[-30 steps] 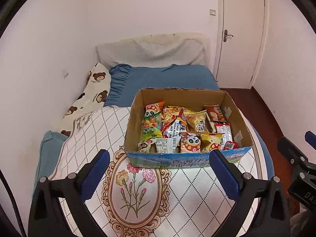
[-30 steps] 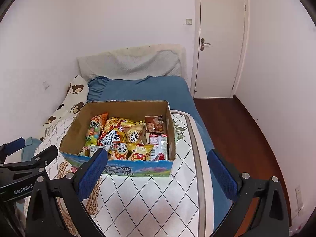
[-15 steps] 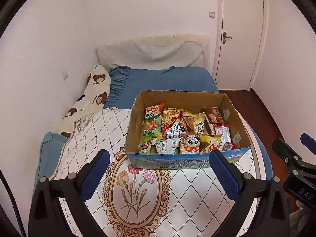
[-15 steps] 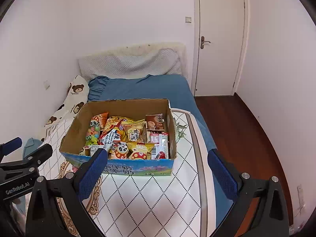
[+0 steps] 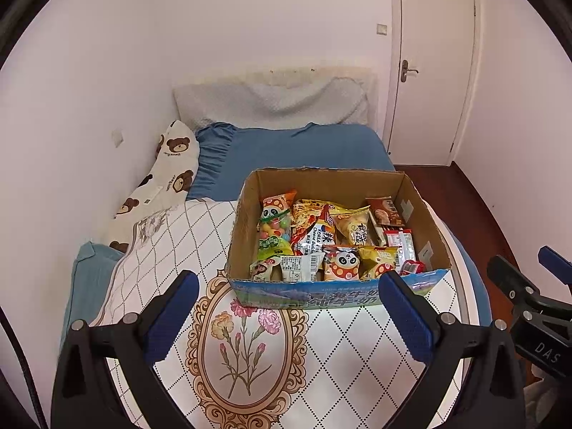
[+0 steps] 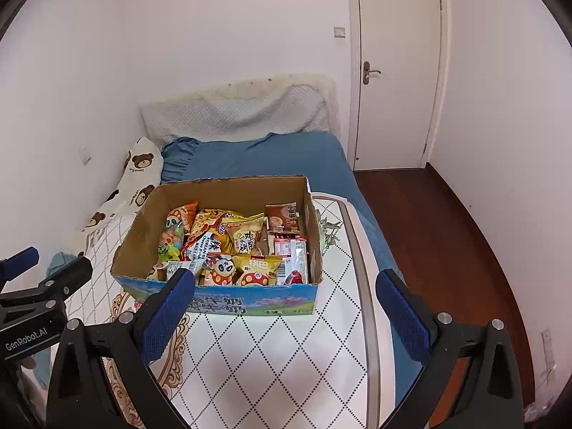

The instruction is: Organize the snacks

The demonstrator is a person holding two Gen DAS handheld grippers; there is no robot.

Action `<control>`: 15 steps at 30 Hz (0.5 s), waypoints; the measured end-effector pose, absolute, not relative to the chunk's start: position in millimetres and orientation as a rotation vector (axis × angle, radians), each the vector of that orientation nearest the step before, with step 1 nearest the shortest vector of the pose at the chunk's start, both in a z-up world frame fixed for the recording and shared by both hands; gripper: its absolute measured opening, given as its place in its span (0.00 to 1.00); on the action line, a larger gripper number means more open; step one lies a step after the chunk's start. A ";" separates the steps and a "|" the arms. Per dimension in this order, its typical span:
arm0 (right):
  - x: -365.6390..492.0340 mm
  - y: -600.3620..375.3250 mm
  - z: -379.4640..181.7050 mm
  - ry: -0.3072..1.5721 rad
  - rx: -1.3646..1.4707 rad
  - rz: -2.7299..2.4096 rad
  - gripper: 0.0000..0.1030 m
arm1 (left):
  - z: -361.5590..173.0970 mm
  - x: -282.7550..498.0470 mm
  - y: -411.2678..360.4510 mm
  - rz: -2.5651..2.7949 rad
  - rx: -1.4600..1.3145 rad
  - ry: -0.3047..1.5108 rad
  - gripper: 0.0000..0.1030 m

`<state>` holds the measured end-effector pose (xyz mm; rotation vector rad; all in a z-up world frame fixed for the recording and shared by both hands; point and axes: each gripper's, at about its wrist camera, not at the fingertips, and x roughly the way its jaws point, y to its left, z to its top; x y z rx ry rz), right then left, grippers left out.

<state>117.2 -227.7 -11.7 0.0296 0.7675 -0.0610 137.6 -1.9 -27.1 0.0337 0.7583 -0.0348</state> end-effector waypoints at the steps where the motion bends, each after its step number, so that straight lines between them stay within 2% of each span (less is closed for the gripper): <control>1: 117.3 -228.1 -12.1 0.768 0.031 -0.060 1.00 | -27.1 137.3 -2.1 -0.035 0.034 0.757 1.00; 15: 114.5 -225.6 -7.5 0.760 0.029 -0.055 1.00 | -27.2 135.1 -0.7 -0.037 0.039 0.763 1.00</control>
